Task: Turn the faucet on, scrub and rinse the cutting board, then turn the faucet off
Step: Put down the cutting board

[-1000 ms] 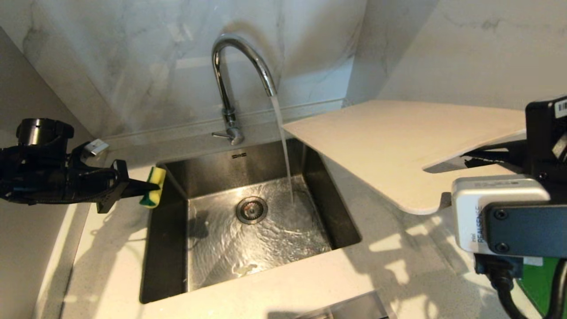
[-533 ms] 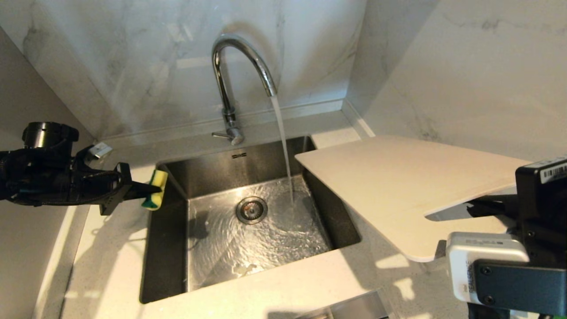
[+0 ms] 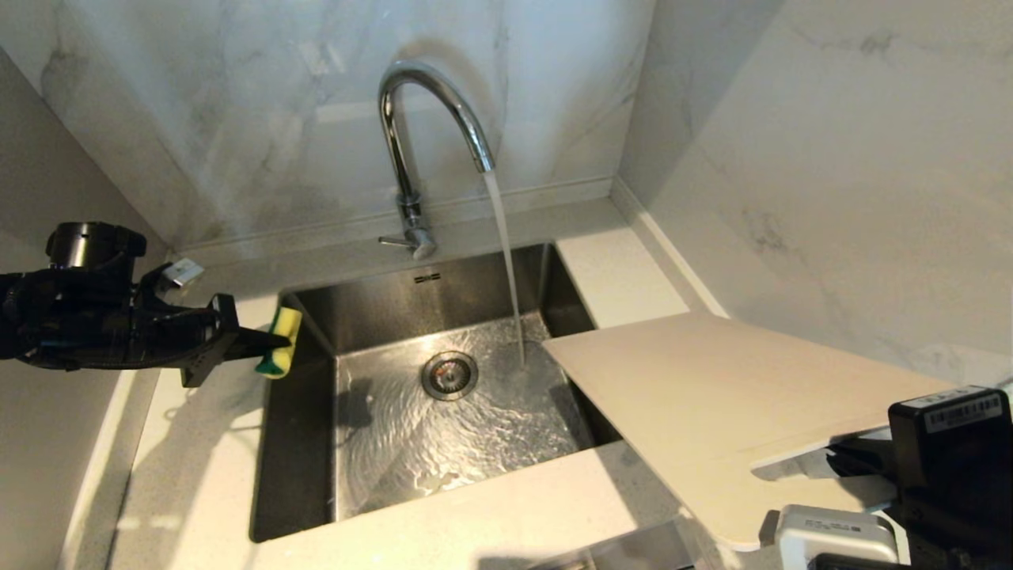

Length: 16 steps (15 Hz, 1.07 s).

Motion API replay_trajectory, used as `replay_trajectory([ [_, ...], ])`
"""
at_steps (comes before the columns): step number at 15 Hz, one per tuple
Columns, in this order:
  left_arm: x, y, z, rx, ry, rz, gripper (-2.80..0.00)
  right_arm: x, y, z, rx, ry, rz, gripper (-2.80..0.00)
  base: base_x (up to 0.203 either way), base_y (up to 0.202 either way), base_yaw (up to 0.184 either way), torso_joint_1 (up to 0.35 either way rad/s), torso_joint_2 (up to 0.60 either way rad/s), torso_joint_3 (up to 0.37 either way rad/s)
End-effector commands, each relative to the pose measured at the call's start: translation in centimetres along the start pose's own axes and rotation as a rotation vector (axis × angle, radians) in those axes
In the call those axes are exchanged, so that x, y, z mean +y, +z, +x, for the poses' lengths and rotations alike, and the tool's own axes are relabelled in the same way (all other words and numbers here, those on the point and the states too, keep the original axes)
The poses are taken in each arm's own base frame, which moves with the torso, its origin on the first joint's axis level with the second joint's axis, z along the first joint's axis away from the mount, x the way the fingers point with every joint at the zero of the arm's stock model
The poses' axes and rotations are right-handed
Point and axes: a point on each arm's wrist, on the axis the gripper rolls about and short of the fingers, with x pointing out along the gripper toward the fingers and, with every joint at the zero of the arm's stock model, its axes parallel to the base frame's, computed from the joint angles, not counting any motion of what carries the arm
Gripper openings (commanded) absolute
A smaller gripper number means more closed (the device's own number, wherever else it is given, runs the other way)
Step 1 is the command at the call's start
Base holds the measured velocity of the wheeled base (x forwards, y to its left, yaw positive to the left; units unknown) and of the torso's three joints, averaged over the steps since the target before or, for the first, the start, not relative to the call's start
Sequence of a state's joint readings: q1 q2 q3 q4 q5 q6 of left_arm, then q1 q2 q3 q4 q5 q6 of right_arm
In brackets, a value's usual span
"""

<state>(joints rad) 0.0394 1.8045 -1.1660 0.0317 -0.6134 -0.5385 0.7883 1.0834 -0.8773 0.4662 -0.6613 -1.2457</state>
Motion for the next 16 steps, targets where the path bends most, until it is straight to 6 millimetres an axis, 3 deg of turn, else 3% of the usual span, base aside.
replay_trajectory([
  [1,0.2,0.0,0.2,0.006,0.0,-0.007,-2.8,0.7,0.1,0.4,0.009,0.02,-0.019,-2.8,0.0,0.0,0.0,0.0,0.0,0.0],
  [16,1.0,-0.1,1.3,0.03,0.012,-0.022,-2.8,6.4,0.5,2.8,-0.068,0.244,-0.044,-2.8,0.0,0.0,0.0,0.0,0.0,0.0],
])
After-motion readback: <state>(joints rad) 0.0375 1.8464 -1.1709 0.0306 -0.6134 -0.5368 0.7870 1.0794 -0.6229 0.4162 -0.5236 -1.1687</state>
